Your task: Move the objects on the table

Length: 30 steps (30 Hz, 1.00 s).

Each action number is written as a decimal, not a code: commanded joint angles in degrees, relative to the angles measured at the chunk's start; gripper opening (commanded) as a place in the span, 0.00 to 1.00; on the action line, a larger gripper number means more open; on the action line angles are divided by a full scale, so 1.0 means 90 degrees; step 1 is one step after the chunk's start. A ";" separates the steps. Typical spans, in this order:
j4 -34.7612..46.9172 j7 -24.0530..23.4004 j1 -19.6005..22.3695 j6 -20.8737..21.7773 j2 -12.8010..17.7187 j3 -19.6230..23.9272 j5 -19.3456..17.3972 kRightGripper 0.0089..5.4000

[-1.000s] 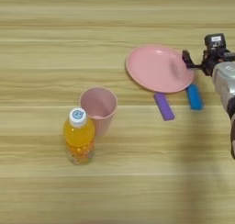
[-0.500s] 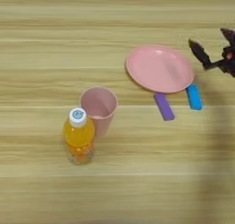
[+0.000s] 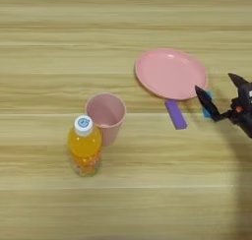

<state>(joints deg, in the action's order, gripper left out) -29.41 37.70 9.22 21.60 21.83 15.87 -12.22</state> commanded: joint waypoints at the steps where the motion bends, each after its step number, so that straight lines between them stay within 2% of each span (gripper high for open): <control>1: 0.0168 -0.0394 0.0031 0.0684 -0.0055 0.0193 -0.0054 0.99; 4: 0.0033 -0.0752 -0.0030 0.1091 -0.0080 0.0254 0.0144 0.99; 8: -0.0034 -0.1213 -0.0131 0.1353 -0.0088 0.0318 0.0319 0.99; 14: 0.0435 -0.1462 -0.0572 0.1596 -0.0289 0.0312 0.0219 0.99; 24: 0.1298 -0.1708 -0.1230 0.1158 -0.0627 -0.0038 0.0380 0.99; 30: 0.1361 -0.1914 -0.1271 0.0736 -0.0793 -0.0292 0.0559 0.99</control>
<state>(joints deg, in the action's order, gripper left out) -19.85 22.36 -4.35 29.42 14.26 13.70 -7.94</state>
